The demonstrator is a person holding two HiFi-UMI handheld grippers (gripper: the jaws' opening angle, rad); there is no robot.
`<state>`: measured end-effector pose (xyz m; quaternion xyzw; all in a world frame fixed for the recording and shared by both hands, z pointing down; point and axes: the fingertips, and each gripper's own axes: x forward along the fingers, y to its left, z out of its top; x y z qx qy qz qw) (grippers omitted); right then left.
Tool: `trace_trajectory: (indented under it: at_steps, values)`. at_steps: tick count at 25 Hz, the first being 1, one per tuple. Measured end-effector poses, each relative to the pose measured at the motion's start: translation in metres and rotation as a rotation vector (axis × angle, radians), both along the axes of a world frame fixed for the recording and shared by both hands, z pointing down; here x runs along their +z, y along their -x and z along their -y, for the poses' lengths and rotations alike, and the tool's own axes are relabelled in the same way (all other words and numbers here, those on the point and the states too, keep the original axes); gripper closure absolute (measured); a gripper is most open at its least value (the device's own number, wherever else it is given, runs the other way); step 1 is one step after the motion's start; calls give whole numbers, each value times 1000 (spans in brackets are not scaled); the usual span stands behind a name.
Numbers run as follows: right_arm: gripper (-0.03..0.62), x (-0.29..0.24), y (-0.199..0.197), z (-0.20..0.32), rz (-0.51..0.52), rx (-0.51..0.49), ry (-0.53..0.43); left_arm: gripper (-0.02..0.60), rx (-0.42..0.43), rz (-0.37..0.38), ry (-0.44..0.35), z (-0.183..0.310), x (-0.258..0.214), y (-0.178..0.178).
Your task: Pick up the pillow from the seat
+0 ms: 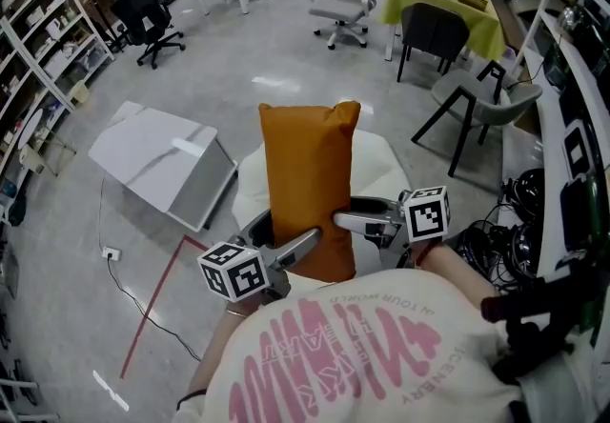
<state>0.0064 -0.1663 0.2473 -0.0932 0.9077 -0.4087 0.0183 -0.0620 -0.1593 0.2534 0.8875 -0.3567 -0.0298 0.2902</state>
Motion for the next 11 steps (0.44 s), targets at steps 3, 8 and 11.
trace_trajectory:
  at_steps: [3, 8, 11]
  values:
    - [312, 1, -1, 1, -6, 4, 4, 44, 5, 5, 3, 1, 1, -1]
    - [312, 5, -4, -2, -4, 7, 11, 44, 8, 9, 8, -1, 6, -5]
    - [312, 8, -7, -5, -8, 14, 37, 44, 7, 11, 8, -2, 10, -8]
